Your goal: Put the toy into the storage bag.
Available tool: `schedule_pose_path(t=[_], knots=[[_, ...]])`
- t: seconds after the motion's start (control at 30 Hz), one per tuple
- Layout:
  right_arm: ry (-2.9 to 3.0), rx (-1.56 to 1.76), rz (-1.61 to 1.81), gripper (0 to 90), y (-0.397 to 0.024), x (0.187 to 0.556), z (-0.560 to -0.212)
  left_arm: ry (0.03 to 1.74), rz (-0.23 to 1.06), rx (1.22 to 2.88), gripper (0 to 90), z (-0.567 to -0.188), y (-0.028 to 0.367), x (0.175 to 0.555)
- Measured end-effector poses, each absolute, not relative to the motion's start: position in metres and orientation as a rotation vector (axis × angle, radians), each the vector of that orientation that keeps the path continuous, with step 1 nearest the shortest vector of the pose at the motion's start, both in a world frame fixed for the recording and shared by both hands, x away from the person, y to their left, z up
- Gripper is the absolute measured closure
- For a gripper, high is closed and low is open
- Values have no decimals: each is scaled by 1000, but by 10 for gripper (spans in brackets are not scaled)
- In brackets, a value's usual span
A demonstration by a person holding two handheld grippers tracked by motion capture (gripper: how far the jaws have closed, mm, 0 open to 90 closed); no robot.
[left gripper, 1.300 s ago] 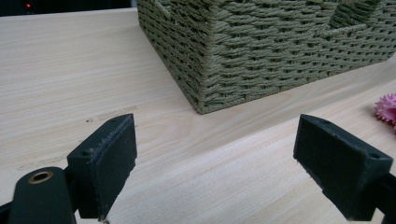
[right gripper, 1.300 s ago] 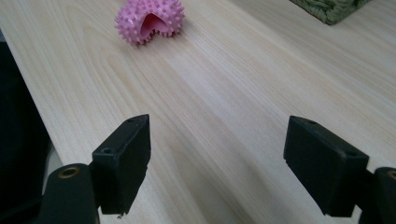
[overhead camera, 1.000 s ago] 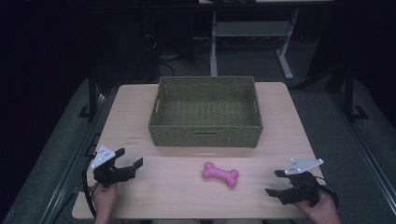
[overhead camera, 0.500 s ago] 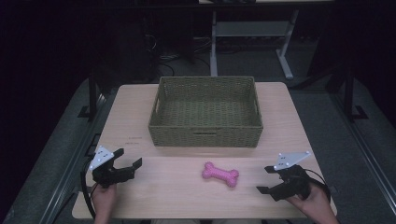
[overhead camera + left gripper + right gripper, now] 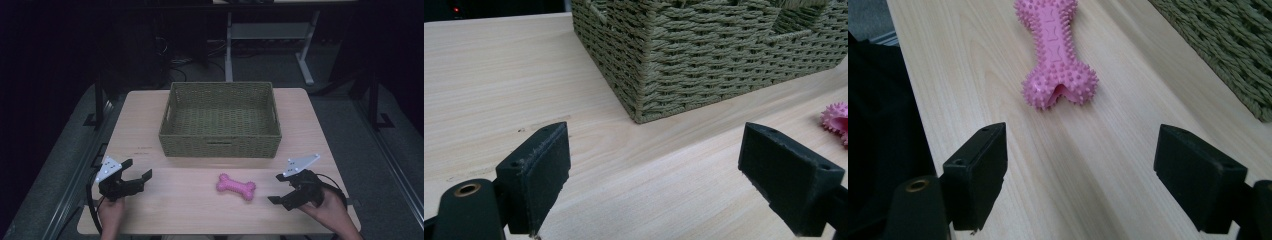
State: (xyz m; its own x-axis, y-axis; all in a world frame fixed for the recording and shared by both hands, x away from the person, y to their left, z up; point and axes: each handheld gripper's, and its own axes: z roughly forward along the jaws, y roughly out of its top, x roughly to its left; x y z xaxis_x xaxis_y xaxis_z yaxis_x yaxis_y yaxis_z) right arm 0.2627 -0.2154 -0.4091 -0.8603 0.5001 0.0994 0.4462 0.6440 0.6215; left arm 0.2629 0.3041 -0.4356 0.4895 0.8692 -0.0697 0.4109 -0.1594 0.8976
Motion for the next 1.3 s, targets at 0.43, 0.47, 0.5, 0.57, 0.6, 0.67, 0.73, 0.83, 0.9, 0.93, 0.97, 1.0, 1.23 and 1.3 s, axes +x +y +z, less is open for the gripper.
schedule_pose_path(t=[0.43,0.47,0.5,0.57,0.6,0.67,0.73,0.83,0.9,0.93,0.97,1.0,1.23,1.3], knots=[[2839,723,964,207,-193,275,-401,1083,592,1769,128,-436,304,263],[2839,723,964,207,-193,275,-401,1083,592,1769,128,-436,304,263],[2840,718,964,207,-191,276,-401,1082,593,1769,128,-436,304,263],[2855,699,960,207,-186,279,-399,1082,592,1769,128,-435,304,263],[2855,699,960,207,-186,279,-399,1082,592,1769,128,-435,304,263],[2866,687,948,204,-183,281,-399,1082,592,1768,128,-435,304,263],[2879,664,942,203,-177,283,-397,1083,590,1766,128,-436,304,264],[2895,637,926,203,-170,286,-394,1082,591,1765,128,-435,304,264],[2905,619,932,203,-166,288,-393,1082,592,1765,128,-435,304,264],[2910,611,922,204,-163,288,-393,1082,592,1766,128,-435,304,264],[2914,600,920,204,-160,289,-393,1082,593,1765,128,-435,304,264],[2914,600,920,204,-160,289,-393,1082,593,1765,128,-435,304,264],[2957,541,897,218,-140,296,-391,1083,590,1761,128,-435,306,263],[2969,515,870,221,-133,298,-391,1084,593,1759,128,-435,306,263]])
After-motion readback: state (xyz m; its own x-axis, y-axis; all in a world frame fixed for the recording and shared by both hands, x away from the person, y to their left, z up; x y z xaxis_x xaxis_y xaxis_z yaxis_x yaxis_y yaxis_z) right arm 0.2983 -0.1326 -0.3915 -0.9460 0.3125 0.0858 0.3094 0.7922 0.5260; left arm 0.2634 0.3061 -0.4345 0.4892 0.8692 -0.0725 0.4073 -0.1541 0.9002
